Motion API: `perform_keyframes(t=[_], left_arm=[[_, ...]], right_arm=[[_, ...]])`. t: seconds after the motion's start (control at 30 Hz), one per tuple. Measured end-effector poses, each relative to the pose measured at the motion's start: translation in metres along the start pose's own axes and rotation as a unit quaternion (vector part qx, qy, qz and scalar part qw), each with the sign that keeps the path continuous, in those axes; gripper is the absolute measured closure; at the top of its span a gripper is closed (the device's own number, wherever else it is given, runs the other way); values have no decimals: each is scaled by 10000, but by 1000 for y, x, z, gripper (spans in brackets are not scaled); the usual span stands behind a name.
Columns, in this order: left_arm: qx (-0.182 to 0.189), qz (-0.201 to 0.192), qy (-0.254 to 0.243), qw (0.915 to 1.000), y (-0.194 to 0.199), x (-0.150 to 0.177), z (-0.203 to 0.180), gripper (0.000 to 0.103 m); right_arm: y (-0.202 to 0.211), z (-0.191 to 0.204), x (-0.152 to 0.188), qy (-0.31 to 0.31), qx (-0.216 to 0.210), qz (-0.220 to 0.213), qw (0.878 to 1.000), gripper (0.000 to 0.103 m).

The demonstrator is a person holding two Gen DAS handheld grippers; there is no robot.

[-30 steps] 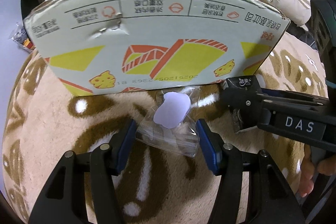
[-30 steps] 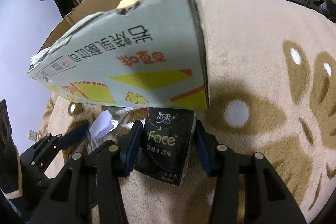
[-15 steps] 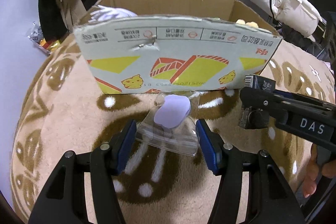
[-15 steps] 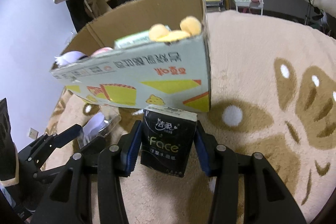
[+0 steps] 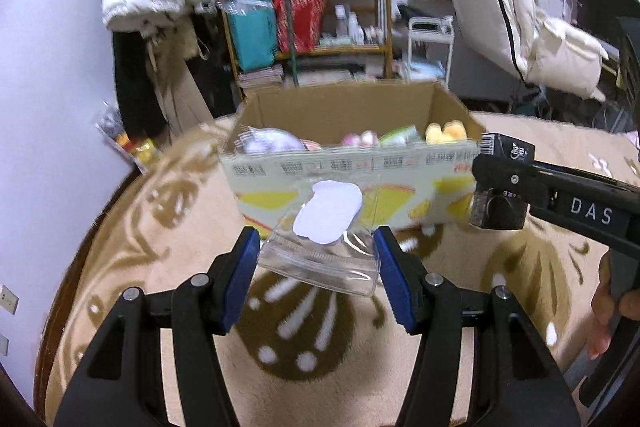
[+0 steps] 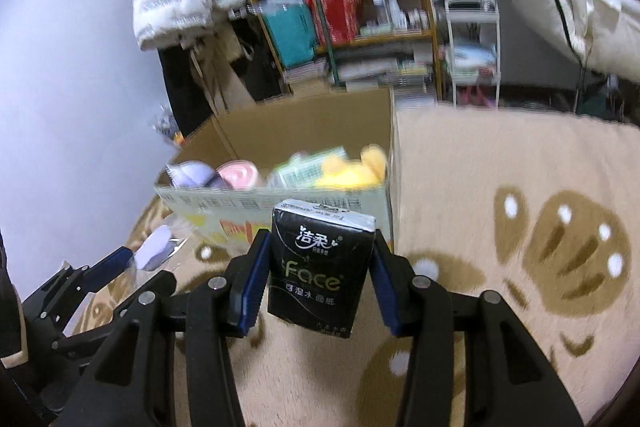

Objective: Organize soft objects
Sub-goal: 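Lift the plastic bag with the left tool while the right tool lifts the Face pack over the box, then open both tools over the box to drop the bag and Face pack inside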

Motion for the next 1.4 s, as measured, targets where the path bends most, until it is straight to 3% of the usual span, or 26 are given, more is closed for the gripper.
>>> perform_keyframes(t=[0.23, 0.47, 0.77, 1.27, 1.4], left_arm=[[-251, -671, 78, 9974, 24, -22, 10, 45], [-395, -953, -11, 9947, 22, -45, 11, 45], [-441, -1204, -125, 9917, 4, -82, 14, 45], [-464, -879, -125, 9950, -45, -98, 10, 42], [-514, -810, -96, 9953, -47, -94, 12, 35]], right_arm=[[23, 7, -18, 252, 12, -674, 9974, 53], [27, 11, -53, 428, 99, -1139, 9925, 53], [6, 12, -73, 588, 152, -1169, 9913, 53], [-39, -1, -77, 345, -270, -736, 9963, 51], [-39, 0, -75, 319, -366, -716, 9963, 41]])
Point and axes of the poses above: each gripper's, at about its wrist camera, not at the fingertips, and y roughly against the way its jaws point, z to its left, x to its underside, the point moved 3 cm from there along -y, roughly the way its jaws point, and after that the axes turned 6 degrees about z, right-handed, at the moved point
